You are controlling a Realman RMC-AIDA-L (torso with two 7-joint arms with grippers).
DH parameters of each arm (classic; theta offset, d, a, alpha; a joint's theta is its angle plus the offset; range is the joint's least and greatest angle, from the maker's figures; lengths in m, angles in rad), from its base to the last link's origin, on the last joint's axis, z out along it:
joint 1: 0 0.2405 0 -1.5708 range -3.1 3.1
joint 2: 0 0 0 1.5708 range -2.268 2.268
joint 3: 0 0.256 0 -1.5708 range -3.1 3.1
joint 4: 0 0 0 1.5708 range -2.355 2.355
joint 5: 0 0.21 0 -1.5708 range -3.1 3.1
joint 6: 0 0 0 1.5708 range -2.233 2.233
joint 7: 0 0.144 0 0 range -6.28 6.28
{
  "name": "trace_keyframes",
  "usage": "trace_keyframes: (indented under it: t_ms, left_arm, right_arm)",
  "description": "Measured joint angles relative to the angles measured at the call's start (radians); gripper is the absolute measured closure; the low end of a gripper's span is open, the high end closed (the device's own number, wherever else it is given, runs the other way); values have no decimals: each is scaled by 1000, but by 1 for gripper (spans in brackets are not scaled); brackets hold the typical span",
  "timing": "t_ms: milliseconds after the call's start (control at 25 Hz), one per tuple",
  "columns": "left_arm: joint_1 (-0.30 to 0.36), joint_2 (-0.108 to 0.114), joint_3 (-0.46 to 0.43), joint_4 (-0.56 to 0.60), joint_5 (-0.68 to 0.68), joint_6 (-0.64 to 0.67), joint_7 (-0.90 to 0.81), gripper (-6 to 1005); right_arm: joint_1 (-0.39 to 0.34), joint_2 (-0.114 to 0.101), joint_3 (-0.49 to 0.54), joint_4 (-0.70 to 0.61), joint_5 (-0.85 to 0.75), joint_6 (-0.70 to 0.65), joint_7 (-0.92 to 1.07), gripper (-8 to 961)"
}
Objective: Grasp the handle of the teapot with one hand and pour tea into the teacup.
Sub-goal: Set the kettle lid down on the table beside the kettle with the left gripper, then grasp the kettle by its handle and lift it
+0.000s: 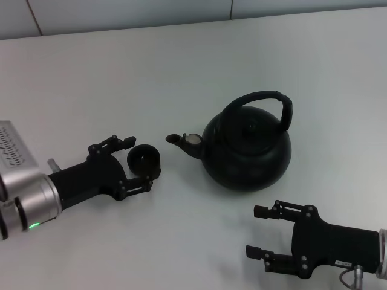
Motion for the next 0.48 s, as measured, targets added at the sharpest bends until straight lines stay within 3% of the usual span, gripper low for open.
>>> trace_keyframes:
  t_ms: [200,360,480]
  left_arm:
    - [81,9,-3,100,0,172,-40,138]
    - [185,11,-4,259,-1,367,-95,138]
    - [207,13,-3,304,-1,414,-116,138]
  right_arm:
    - [0,1,0,0,0,0,0,231]
    - [-3,0,1,0,0,0,0,232]
    - [-4,0,1,0,4,0,0,231]
